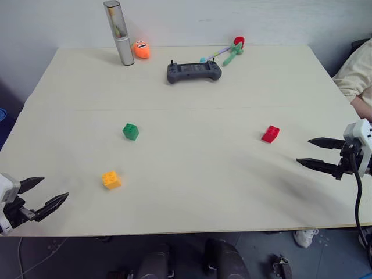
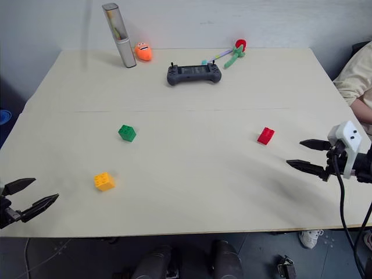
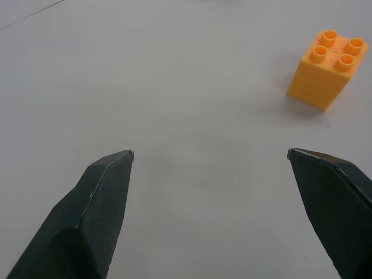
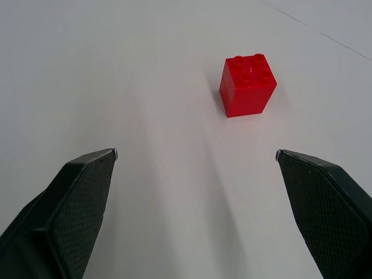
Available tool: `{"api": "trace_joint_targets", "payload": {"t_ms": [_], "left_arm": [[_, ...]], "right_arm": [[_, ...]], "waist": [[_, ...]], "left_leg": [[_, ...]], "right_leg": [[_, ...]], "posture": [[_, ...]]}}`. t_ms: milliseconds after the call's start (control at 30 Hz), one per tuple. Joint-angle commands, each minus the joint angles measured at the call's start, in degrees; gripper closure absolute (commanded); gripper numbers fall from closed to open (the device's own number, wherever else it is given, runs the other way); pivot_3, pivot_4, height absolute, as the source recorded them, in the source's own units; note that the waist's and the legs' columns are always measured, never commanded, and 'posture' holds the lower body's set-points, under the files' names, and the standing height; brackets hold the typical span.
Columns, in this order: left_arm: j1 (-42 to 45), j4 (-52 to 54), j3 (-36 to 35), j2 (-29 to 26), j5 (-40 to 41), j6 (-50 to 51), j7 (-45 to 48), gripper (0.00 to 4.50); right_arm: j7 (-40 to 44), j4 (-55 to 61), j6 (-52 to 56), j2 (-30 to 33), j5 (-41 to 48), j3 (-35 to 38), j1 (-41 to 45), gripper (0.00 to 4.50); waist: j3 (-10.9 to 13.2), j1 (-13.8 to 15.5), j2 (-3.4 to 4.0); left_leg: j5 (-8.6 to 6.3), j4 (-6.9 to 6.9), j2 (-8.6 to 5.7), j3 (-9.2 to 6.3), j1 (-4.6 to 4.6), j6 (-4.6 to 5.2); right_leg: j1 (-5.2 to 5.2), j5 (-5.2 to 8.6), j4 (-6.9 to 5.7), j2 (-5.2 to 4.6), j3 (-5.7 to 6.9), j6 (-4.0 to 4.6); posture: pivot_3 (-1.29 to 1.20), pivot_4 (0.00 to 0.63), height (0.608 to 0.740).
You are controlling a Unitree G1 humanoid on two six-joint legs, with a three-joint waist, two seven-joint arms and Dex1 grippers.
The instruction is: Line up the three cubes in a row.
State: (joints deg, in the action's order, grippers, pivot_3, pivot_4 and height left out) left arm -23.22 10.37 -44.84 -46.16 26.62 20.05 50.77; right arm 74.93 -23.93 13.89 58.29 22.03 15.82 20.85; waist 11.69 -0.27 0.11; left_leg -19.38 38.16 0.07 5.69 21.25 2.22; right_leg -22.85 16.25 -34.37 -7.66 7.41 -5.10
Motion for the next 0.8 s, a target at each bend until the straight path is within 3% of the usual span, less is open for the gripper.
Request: {"api": "trace_joint_targets", "payload": {"t_ms": [33,267,433,633,800], "left_arm": [[0.24,0.71,-0.35,-0.14,-0.1,0.01,-0.49,0.04],[3.75,2.75,2.01,-2.16,2.33,3.55,0.81,0.04],[11.57,3.85,7.65,-7.24,5.9,7.09,5.48,0.04],[27.79,8.5,18.99,-14.59,15.3,15.36,12.87,0.04],[39.81,11.89,28.32,-15.18,16.9,17.15,14.64,0.04]], "right_arm": [[-1.05,2.4,-0.27,0.08,0.9,1.79,-0.47,0.0],[-2.56,3.33,-0.96,0.18,-0.52,-0.25,2.05,0.0],[-1.43,2.05,-0.12,-1.01,-2.63,-5.85,9.75,0.0],[-4.38,-11.82,-4.26,-5.92,-13.72,-16.81,25.3,0.0],[-5.63,-28.03,-10.53,-9.45,-19.51,-20.55,34.95,0.0]], "waist": [[0.0,0.0,0.0],[0.0,0.03,0.0],[0.0,-0.05,0.0],[0.0,-0.22,0.01],[0.0,-0.54,0.01]], "left_leg": [[0.0,0.0,0.0,0.0,0.0,0.0],[0.01,0.02,-0.01,0.0,0.0,0.01],[0.07,0.09,-0.02,0.0,-0.02,-0.04],[0.24,0.07,-0.04,0.02,0.07,0.19],[0.46,0.04,-0.16,0.08,0.26,0.26]], "right_leg": [[0.0,0.0,0.0,0.0,0.0,0.0],[0.0,0.0,-0.04,0.0,0.0,0.0],[-0.01,0.0,-0.16,0.0,-0.01,0.0],[-0.11,0.0,-0.4,0.04,-0.01,0.0],[-0.3,0.0,-0.45,0.08,-0.02,-0.01]], "posture": [[0.0,0.15,0.74],[0.0,0.15,0.74],[0.0,0.15,0.74],[0.0,0.15,0.74],[0.0,0.15,0.74]]}}
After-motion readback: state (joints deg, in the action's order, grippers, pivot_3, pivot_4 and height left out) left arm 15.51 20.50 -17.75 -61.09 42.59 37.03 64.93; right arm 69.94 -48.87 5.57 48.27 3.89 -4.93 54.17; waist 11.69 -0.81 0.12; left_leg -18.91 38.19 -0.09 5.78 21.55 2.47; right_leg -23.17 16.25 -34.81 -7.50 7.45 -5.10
